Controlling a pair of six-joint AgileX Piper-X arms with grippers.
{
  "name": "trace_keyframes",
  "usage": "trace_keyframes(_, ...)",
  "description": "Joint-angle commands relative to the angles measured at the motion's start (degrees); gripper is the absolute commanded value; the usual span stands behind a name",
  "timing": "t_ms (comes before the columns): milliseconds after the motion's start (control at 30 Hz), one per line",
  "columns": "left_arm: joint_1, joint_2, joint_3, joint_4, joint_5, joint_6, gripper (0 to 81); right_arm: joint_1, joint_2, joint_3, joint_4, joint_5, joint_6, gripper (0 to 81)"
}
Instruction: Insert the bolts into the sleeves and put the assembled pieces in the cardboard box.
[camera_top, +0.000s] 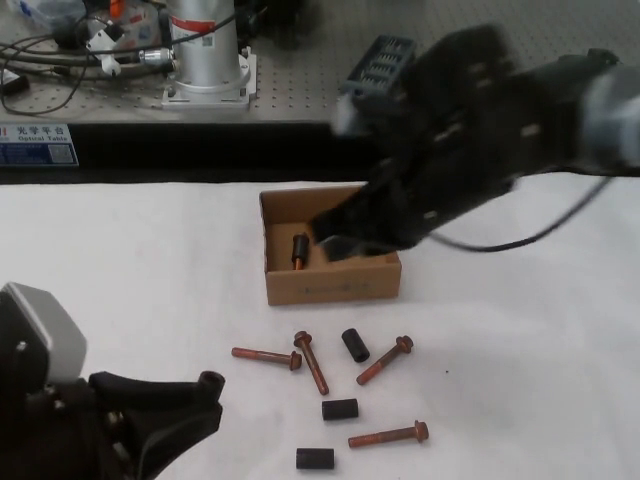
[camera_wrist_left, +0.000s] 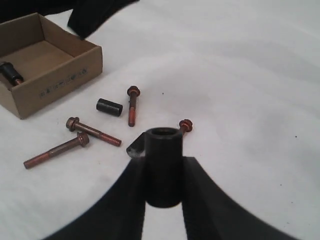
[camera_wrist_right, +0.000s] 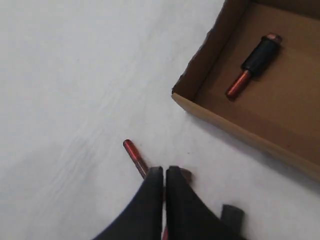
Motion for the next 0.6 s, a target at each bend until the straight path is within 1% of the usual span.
trace_keyframes(0,0.03,-4.99,0.75,-1.98,0.50,-2.07,0.6,1.73,3.91,-4.99,2.34,0.79,-0.49,2.7)
trace_keyframes(67,0.03,-5.97,0.75,-1.98,0.80,-2.07,0.6,2.56,6.84,-7.59,4.51,1.00,-0.49,0.4)
trace_keyframes(100,0.03,-6.46,0.75,-1.98,1.24,-2.07,0.6,2.73,7.79,-8.52,5.09,1.00,-0.49,3.6)
trace_keyframes(167,0.03,-7.24,0.75,-1.65,2.47,-2.07,0.6,2.77,9.81,-10.33,5.96,1.58,-0.49,16.0)
trace_keyframes(233,0.03,-7.85,0.75,-0.69,3.40,-2.07,0.6,2.77,10.86,-11.61,7.00,4.23,-0.30,29.1)
trace_keyframes(267,0.03,-8.32,0.75,-0.15,3.49,-2.07,0.6,2.77,11.15,-12.04,7.79,6.21,-0.31,32.5)
trace_keyframes(333,0.03,-9.09,1.21,-0.01,3.47,-2.07,0.6,2.77,11.24,-12.30,9.23,7.61,-0.31,32.8)
trace_keyframes(467,0.03,-9.74,1.50,-0.01,3.47,-2.07,0.6,3.08,11.72,-12.43,10.11,8.61,-0.31,27.8)
trace_keyframes(567,0.03,-9.74,1.50,-0.01,3.47,-2.07,0.6,3.40,12.68,-12.47,10.19,9.28,-0.31,27.7)
